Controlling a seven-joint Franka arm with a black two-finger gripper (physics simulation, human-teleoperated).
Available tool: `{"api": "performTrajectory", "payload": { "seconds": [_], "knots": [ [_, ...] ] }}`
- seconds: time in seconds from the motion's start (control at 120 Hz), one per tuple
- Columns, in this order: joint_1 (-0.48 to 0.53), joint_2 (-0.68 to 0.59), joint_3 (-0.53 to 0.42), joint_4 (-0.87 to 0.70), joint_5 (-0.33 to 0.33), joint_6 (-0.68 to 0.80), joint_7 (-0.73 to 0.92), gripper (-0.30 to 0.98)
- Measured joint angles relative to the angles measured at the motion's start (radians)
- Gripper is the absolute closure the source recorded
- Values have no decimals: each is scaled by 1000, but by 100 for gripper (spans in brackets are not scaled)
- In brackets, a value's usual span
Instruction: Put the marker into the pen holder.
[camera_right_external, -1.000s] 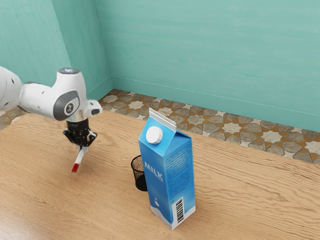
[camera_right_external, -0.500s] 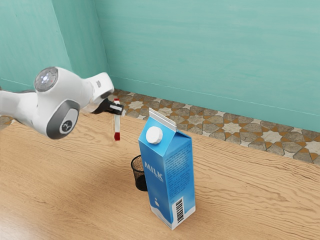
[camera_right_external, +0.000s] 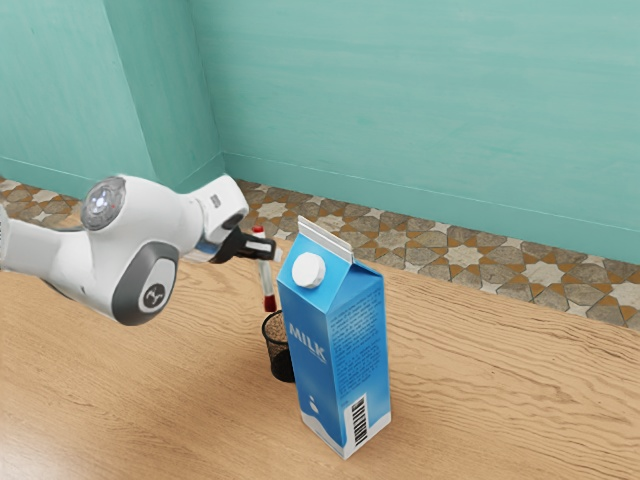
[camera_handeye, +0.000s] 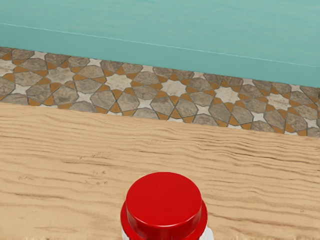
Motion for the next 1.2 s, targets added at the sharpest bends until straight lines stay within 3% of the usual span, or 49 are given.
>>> {"api": "performTrajectory", "payload": {
  "seconds": [0.258, 0.492, 0.658, 0.767, 0.842, 0.917, 1.1, 1.2],
  "knots": [
    [-3, 1, -16, -10, -4, -10, -42, 75],
    [-4, 0, -17, -4, 4, -55, -77, 28],
    [52, 1, -4, 4, 5, -92, -93, 13],
    [122, 4, 65, 47, 6, -154, -102, 8],
    [143, 28, 134, 289, 12, -361, -107, 6],
    [168, 58, 163, 523, 73, -627, -107, 4],
    [221, 174, 128, 905, 170, -1106, -60, 2],
    [191, 195, 108, 1010, 195, -1285, -37, 1]
  ]
}}
